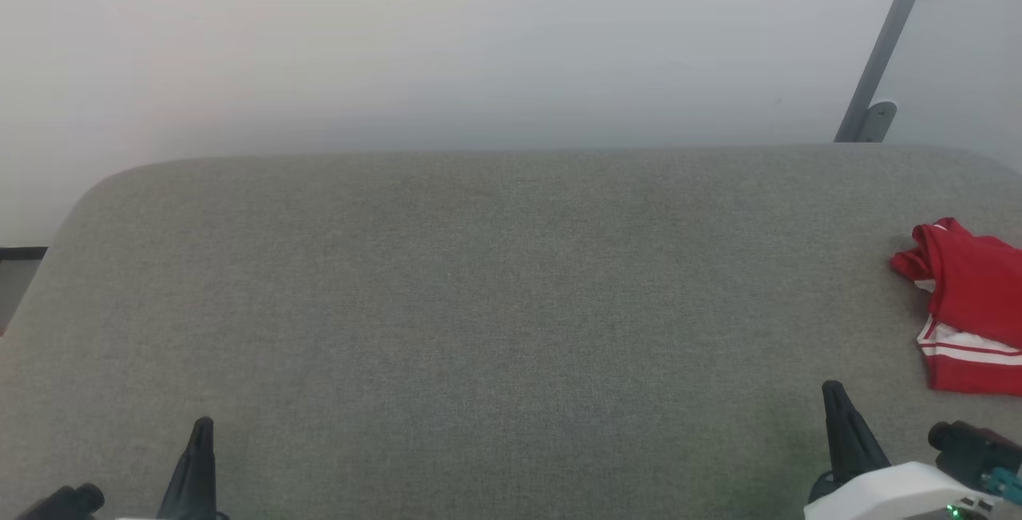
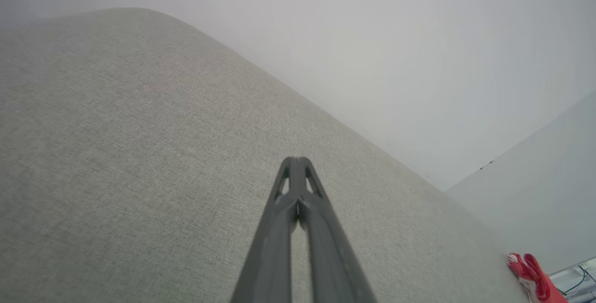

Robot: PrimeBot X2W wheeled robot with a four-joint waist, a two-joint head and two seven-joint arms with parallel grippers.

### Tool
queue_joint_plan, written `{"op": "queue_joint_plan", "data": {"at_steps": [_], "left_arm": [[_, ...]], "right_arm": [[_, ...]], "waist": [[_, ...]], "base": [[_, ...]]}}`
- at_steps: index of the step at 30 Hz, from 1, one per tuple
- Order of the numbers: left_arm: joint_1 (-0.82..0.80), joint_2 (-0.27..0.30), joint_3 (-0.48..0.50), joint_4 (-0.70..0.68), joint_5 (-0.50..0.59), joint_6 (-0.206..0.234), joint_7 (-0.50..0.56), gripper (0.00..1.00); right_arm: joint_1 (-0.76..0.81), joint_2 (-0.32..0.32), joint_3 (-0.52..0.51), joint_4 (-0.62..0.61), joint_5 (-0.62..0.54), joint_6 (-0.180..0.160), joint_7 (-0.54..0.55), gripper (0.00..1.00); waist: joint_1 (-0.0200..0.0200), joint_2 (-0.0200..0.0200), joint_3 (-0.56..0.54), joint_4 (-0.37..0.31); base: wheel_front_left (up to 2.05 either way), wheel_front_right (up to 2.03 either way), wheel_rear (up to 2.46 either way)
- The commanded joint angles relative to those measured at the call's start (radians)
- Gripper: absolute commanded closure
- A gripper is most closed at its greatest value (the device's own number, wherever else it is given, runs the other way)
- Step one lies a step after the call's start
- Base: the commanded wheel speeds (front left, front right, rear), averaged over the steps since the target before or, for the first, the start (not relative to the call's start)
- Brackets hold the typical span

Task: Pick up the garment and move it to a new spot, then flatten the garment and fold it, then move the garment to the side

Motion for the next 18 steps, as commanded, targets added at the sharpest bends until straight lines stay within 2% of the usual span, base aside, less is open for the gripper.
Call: {"op": "queue_joint_plan", "data": {"at_steps": [1, 18], "left_arm": [[-0.030, 0.005, 0.007, -0.010, -0.023, -0.001, 0.006, 1.00], [-0.087, -0.034, 0.007, 0.004, -0.228, -0.001, 0.072, 1.00]], "right_arm": [[-0.031, 0.000, -0.004, -0.018, 0.031, 0.000, 0.007, 1.00], [-0.066, 0.003, -0.011, -0.017, 0.305, -0.001, 0.071, 1.00]], "waist": [[0.0000, -0.0001, 0.000, 0.000], [0.0000, -0.0001, 0.009, -0.005]], "base": [[0.00, 0.00, 0.00], [0.00, 0.00, 0.00]]}}
